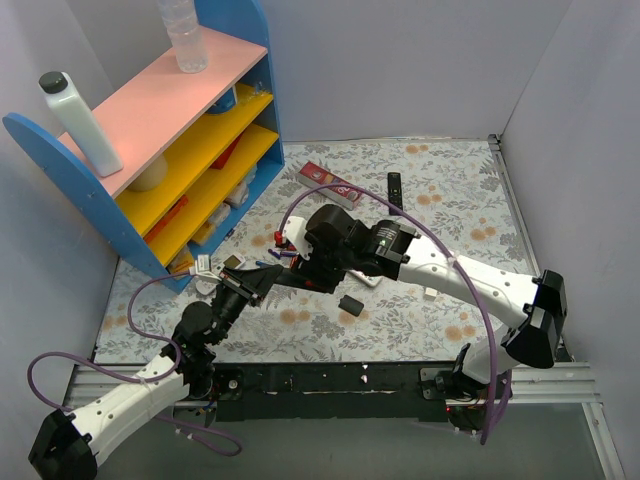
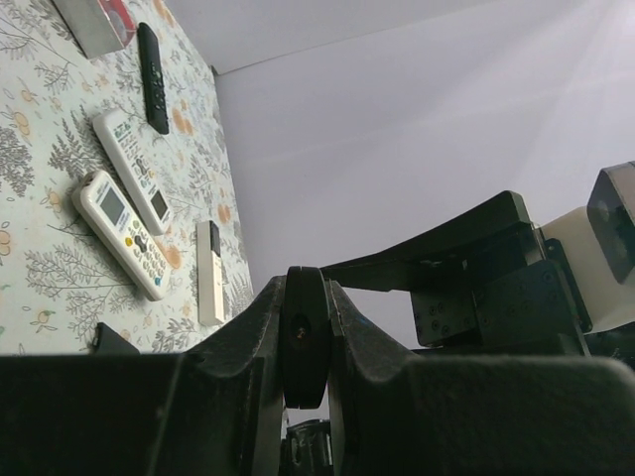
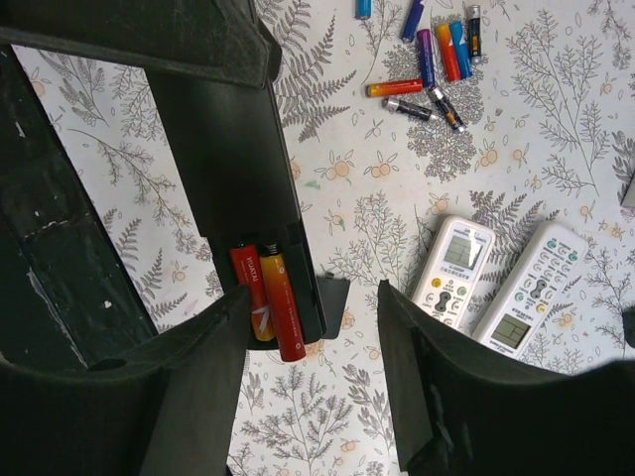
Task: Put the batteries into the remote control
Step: Load the battery into the remote control.
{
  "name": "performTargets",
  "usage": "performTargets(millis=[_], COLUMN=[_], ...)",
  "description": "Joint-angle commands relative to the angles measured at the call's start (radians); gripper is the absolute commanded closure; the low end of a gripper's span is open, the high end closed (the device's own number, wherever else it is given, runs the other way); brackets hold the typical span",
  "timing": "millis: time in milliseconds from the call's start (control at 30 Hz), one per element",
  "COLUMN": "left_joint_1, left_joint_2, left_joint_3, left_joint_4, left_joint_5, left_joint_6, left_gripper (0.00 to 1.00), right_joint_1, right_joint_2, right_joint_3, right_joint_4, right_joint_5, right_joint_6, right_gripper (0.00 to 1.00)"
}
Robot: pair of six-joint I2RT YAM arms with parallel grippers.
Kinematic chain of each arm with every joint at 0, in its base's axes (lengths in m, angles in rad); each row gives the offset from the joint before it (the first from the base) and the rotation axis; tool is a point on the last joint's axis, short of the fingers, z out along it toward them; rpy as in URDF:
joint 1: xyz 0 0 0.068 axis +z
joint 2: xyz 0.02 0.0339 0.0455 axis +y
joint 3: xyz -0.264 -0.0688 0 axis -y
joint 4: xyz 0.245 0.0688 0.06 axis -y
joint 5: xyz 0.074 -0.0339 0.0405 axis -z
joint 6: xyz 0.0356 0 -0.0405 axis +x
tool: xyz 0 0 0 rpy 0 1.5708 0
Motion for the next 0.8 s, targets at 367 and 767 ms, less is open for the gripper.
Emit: performTargets(millis=[367,767], left_joint_1=[-0.007,-0.007], left_joint_2=[-0.007,0.005], left_joint_3=[-0.147,-0.147], left_joint_4=[0.068,0.094], left_joint_5=[0.026,0.042], left_joint_6=[-0.07,-0.089], left_gripper=[1.0,1.0], right_joint_1=[-0.053,-0.187], right_joint_2=[-0.334,-0.481], right_joint_3=[-0.287,-0.468], right_joint_4=[0.366,0.487], right_joint_5=[-0.085,-0.201], right_joint_6=[0.189,0.364], right_gripper=[0.4,0.69])
